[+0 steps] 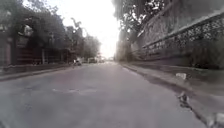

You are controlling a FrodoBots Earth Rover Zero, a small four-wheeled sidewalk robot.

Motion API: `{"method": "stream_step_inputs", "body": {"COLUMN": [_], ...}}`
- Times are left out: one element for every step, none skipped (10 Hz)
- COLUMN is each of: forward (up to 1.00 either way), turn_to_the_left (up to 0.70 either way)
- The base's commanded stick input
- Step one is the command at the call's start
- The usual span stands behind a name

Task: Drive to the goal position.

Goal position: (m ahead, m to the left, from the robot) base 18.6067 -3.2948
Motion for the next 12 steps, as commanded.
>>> {"method": "stream_step_inputs", "body": {"forward": [1.00, 1.00, 1.00, 1.00, 1.00, 1.00, 1.00, 1.00, 1.00, 1.00, 1.00, 1.00], "turn_to_the_left": [0.00, 0.00, 0.00, 0.00, 0.00, 0.00, 0.00, 0.00, 0.00, 0.00, 0.00, 0.00]}}
